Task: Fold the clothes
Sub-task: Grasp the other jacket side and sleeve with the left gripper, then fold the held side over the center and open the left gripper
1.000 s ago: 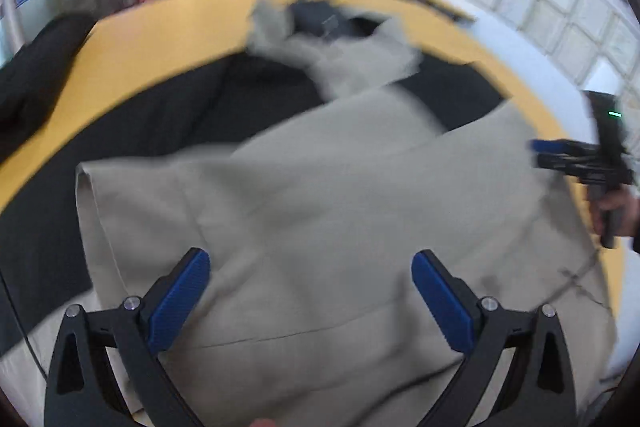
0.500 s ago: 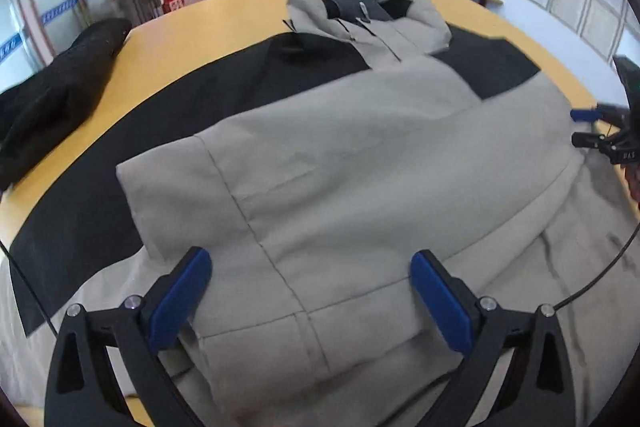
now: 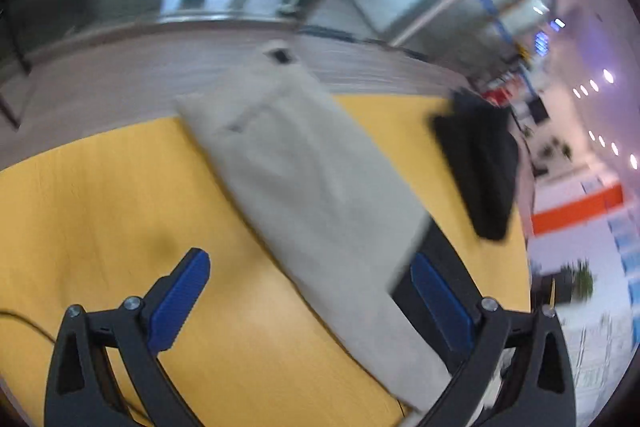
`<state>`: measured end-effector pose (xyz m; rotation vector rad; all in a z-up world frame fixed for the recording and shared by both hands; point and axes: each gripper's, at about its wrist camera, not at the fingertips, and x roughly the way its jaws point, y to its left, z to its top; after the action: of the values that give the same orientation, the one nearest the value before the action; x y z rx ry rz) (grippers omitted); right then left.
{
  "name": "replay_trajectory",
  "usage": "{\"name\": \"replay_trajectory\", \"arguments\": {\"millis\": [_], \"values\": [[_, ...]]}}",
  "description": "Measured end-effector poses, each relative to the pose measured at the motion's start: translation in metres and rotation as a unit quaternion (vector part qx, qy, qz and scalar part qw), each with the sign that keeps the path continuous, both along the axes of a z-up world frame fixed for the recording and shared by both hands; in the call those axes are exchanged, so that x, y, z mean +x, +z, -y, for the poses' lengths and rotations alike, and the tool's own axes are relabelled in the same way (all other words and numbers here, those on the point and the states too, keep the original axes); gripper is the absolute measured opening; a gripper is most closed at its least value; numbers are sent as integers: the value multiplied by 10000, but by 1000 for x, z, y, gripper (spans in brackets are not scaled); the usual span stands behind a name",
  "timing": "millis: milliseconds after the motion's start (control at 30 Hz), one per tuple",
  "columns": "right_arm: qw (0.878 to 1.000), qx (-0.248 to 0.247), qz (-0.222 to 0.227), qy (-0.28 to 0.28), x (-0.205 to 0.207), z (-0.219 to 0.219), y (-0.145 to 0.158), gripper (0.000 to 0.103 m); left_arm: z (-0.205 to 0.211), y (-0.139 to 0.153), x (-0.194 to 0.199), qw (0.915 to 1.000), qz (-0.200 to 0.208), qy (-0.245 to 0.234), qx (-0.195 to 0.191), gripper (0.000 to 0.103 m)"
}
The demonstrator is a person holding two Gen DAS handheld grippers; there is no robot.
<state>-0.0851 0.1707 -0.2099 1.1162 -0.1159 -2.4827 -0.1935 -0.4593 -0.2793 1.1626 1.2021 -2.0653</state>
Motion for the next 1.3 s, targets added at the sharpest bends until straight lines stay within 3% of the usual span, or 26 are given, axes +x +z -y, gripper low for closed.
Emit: {"name": "replay_trajectory", "arguments": {"millis": [100,200,333,367,400,433,467,600,700,767,833,900,967,1033,1100,1200,1300], "values": [[9994,-19,72,325,2,48,0,91,25,-35,-16,9992,360,81,148,103],[9979,2,170,623,1,85,-6,91,21,-40,-30,9994,322,-114,-85,103],[9973,-7,310,665,2,101,-13,91,12,-44,-40,9982,277,-417,-329,98],[9975,-10,337,629,2,101,-13,91,5,-42,-42,9971,322,-484,-497,88],[9977,-23,366,577,3,100,-14,91,5,-43,-42,9968,365,-465,-533,67],[9978,-49,396,525,3,97,-14,91,5,-43,-42,9967,409,-437,-555,53],[9980,-79,412,479,4,94,-14,91,6,-44,-42,9965,453,-408,-577,24],[9984,-117,430,342,9,78,-13,91,11,-33,-46,9975,269,-366,-542,5],[9990,-352,256,110,19,50,1,91,4,-4,-33,9970,-82,-325,-697,2],[9985,-533,120,-61,25,30,12,91,-16,34,-14,9931,-492,-545,-913,2],[9972,-714,-15,-231,32,9,23,91,-68,80,-18,9810,-1006,-1131,-1210,2],[9951,-894,-151,-400,39,-11,34,90,-143,119,-22,9628,-1527,-1864,-1221,2],[9922,-1073,-286,-570,46,-32,45,90,-218,159,-26,9365,-2035,-2587,-1208,2],[9885,-1252,-421,-739,52,-52,55,90,-302,175,-27,9100,-2356,-3272,-967,2],[9840,-1429,-556,-908,59,-73,66,90,-385,173,-28,8872,-2415,-3883,-610,2],[9758,-1693,-757,-1159,69,-104,82,90,-499,140,-27,8571,-2196,-4648,-325,2],[9667,-1740,-777,-1708,83,-158,79,91,-588,80,-19,8389,-1770,-5146,-79,2]]}}
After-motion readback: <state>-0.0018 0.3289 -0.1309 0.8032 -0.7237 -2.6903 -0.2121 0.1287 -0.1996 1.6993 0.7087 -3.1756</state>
